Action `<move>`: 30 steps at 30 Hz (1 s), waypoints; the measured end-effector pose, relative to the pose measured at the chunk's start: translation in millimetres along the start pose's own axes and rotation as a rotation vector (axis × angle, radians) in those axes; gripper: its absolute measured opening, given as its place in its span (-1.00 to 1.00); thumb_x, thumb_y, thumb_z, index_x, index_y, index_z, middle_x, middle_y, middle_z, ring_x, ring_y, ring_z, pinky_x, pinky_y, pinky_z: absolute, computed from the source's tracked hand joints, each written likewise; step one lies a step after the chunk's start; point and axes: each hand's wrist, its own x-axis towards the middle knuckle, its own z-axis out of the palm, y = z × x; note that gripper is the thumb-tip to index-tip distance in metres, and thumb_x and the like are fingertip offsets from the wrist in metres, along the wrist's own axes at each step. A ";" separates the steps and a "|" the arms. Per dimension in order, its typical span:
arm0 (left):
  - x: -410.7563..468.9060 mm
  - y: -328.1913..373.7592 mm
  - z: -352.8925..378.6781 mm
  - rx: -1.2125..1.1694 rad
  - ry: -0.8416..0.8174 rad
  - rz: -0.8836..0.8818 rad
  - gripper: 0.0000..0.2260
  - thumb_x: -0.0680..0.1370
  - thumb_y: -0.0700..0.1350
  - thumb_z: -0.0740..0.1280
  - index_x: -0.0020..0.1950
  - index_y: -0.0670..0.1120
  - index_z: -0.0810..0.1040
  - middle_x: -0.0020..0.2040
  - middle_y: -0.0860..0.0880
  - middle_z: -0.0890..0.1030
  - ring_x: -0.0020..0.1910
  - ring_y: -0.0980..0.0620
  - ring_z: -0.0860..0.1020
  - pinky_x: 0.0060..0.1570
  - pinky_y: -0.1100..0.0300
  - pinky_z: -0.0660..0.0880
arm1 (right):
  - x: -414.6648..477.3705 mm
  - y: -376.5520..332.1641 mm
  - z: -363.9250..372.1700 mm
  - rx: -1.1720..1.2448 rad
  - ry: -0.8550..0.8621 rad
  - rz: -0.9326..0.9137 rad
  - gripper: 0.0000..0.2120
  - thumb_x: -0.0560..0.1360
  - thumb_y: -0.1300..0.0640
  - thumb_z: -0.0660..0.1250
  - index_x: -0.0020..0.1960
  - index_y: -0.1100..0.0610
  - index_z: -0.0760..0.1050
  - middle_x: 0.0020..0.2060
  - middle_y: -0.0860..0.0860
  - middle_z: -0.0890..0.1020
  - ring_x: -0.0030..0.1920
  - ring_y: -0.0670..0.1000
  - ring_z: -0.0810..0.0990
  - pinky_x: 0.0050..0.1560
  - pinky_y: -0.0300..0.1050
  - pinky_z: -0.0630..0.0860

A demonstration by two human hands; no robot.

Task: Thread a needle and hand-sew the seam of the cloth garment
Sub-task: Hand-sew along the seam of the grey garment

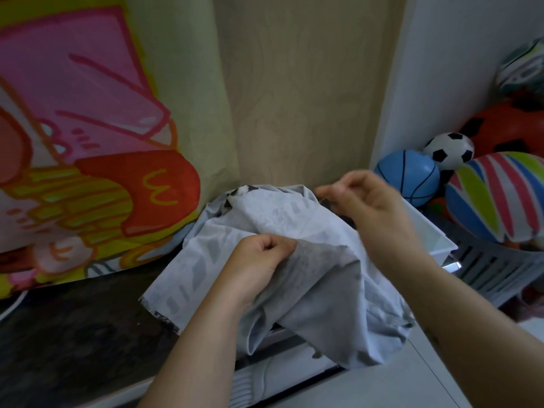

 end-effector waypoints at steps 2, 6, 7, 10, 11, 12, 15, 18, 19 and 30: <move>0.9 0.4 1.3 0.011 0.029 -0.019 -0.84 0.55 -0.04 0.35 -0.19 -0.01 0.66 -0.22 0.15 0.66 -0.14 0.20 0.57 -0.17 0.36 0.44 | 3.6 -14.1 -3.9 0.501 0.068 0.158 -0.84 0.60 0.24 0.16 -0.16 0.14 0.39 -0.39 0.02 0.60 -0.25 -0.02 0.63 -0.03 -0.07 0.62; 2.6 1.6 2.9 0.026 0.049 -0.011 -0.87 0.56 -0.04 0.35 -0.15 0.01 0.65 -0.12 0.11 0.67 -0.05 0.15 0.58 -0.11 0.31 0.43 | -0.5 -36.1 -9.5 0.831 -0.115 0.506 -0.83 0.56 0.22 0.15 -0.22 0.15 0.33 -0.47 -0.03 0.26 -0.52 -0.13 0.26 -0.45 -0.22 0.52; 2.6 2.2 2.7 0.020 0.051 -0.005 -0.88 0.56 -0.05 0.34 -0.15 0.02 0.64 -0.12 0.10 0.66 -0.06 0.16 0.57 -0.12 0.32 0.42 | -3.7 -37.6 -8.0 0.707 -0.210 0.559 -0.86 0.53 0.23 0.17 -0.21 0.15 0.34 -0.46 -0.03 0.21 -0.51 -0.13 0.19 -0.46 -0.22 0.51; 2.2 4.1 2.2 0.032 0.059 0.016 -0.88 0.56 -0.07 0.34 -0.13 0.02 0.65 -0.13 0.10 0.67 -0.07 0.17 0.59 -0.12 0.33 0.45 | -13.3 -20.8 -1.5 0.062 -0.371 0.548 -0.89 0.55 0.22 0.22 -0.07 0.24 0.49 -0.44 0.00 0.29 -0.44 -0.06 0.26 -0.22 -0.11 0.58; 1.7 4.7 2.0 0.035 0.059 0.023 -0.88 0.56 -0.07 0.34 -0.13 0.00 0.66 -0.14 0.10 0.68 -0.07 0.17 0.59 -0.11 0.33 0.47 | -14.8 -11.6 0.2 -0.217 -0.368 0.460 -0.86 0.54 0.16 0.28 -0.03 0.23 0.53 -0.43 -0.02 0.37 -0.40 -0.06 0.34 -0.17 -0.11 0.52; 1.2 5.0 1.9 0.034 0.060 0.027 -0.88 0.55 -0.07 0.35 -0.13 -0.01 0.66 -0.15 0.09 0.68 -0.09 0.17 0.59 -0.11 0.34 0.48 | -15.1 -2.6 1.2 -0.486 -0.364 0.331 -0.84 0.50 0.08 0.34 -0.02 0.17 0.57 -0.42 -0.06 0.45 -0.37 -0.09 0.40 -0.16 -0.17 0.47; -0.7 4.8 1.5 0.029 0.055 0.021 -0.89 0.53 -0.08 0.38 -0.17 -0.02 0.65 -0.20 0.11 0.66 -0.14 0.18 0.57 -0.13 0.36 0.46 | -17.3 10.2 0.5 -0.782 -0.356 0.136 -0.80 0.41 -0.05 0.44 -0.05 0.05 0.60 -0.31 -0.17 0.55 -0.27 -0.23 0.49 -0.29 -0.43 0.35; -1.7 3.6 1.5 0.043 0.049 0.008 -0.88 0.53 -0.06 0.38 -0.19 0.00 0.65 -0.18 0.11 0.66 -0.10 0.15 0.58 -0.11 0.30 0.44 | -16.4 15.8 -2.0 -0.800 -0.362 0.106 -0.83 0.40 -0.01 0.46 -0.12 0.09 0.63 -0.40 -0.16 0.54 -0.34 -0.28 0.48 -0.29 -0.43 0.39; -1.6 3.5 1.4 0.040 0.056 0.004 -0.88 0.53 -0.07 0.38 -0.19 0.00 0.66 -0.17 0.11 0.67 -0.09 0.15 0.58 -0.11 0.30 0.43 | -15.3 17.1 -3.0 -0.803 -0.361 0.099 -0.84 0.41 0.00 0.45 -0.14 0.10 0.64 -0.38 -0.13 0.57 -0.34 -0.23 0.50 -0.25 -0.37 0.44; 0.0 5.6 1.4 0.025 0.057 -0.040 -0.88 0.54 -0.04 0.36 -0.14 -0.01 0.66 -0.11 0.05 0.68 -0.03 0.10 0.59 -0.11 0.28 0.47 | -11.1 16.7 -3.9 -0.772 -0.405 0.121 -0.81 0.40 -0.10 0.42 -0.05 -0.04 0.60 -0.35 -0.15 0.55 -0.34 -0.25 0.50 -0.26 -0.40 0.42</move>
